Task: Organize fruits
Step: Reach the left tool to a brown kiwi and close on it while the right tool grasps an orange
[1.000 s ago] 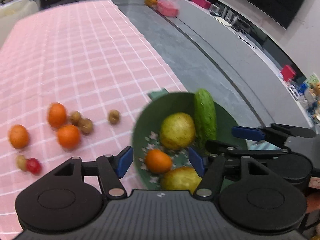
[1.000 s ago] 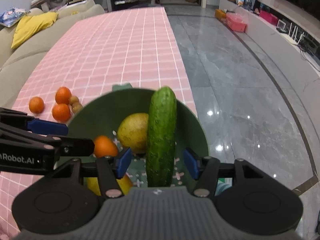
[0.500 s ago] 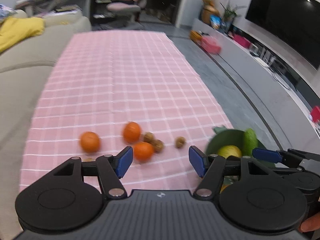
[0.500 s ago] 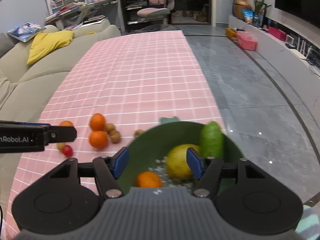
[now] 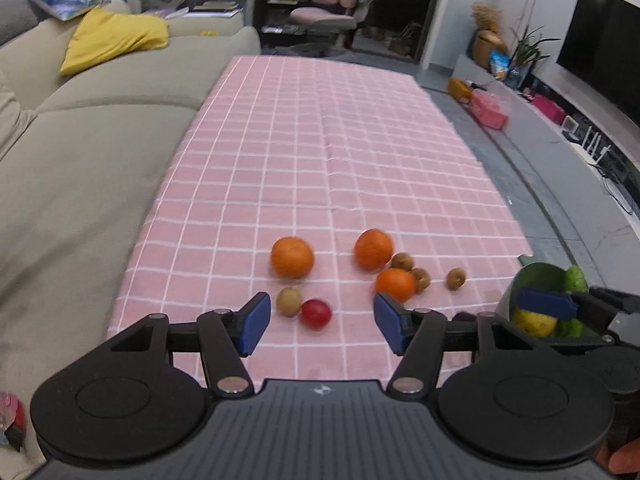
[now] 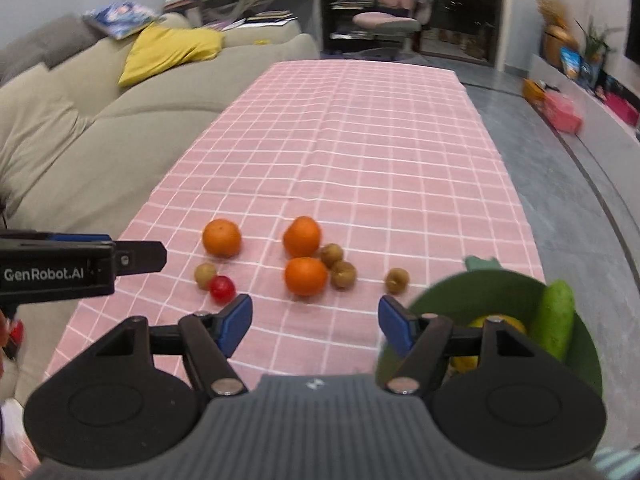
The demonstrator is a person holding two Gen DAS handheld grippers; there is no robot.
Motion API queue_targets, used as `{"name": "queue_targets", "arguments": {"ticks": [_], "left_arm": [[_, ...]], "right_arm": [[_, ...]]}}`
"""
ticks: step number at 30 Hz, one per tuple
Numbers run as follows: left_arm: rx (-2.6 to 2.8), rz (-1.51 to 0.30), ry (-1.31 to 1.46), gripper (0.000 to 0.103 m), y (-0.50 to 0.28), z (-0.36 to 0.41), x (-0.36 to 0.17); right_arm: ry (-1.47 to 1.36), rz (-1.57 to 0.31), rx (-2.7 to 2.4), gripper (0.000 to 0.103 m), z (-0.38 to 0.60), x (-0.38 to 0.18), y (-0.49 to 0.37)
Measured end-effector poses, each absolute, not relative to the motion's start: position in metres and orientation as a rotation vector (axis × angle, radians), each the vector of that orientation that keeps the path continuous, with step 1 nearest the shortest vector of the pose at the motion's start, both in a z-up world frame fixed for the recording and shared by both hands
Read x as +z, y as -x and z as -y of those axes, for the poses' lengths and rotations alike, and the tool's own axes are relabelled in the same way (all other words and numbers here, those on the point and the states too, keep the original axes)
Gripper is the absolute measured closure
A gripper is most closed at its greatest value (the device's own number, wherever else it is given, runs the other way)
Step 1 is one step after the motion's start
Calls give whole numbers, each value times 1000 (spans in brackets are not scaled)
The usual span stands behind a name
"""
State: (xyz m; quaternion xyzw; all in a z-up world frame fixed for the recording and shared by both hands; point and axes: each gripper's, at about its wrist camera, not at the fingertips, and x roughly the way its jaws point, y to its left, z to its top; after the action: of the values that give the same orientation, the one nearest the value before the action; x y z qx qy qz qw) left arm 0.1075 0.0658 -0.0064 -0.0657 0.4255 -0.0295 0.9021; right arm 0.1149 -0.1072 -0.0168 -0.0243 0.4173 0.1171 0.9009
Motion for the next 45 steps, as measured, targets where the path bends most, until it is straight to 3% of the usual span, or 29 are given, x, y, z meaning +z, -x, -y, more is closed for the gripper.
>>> {"name": "queue_targets", "arguments": {"ticks": [5,13,31,41,45], "left_arm": [[-47,-903,158,36,-110,-73,-16],[-32,-903,199,47,-122,-79,-29],[-18,-897,194,46,-158,-76,-59],[-60,-914,216,46,-172,-82,-78],[-57,-922,207,46,-176,-80,-84]], "right_arm": [[114,-834,223,36,91,-26,-123],[183,-812,240,36,86,-39,-135],[198,-899,288,37,86,-72,-191],[158,-957,274,49,93,-90,-214],[124,-959,286,50,96,-92,-217]]}}
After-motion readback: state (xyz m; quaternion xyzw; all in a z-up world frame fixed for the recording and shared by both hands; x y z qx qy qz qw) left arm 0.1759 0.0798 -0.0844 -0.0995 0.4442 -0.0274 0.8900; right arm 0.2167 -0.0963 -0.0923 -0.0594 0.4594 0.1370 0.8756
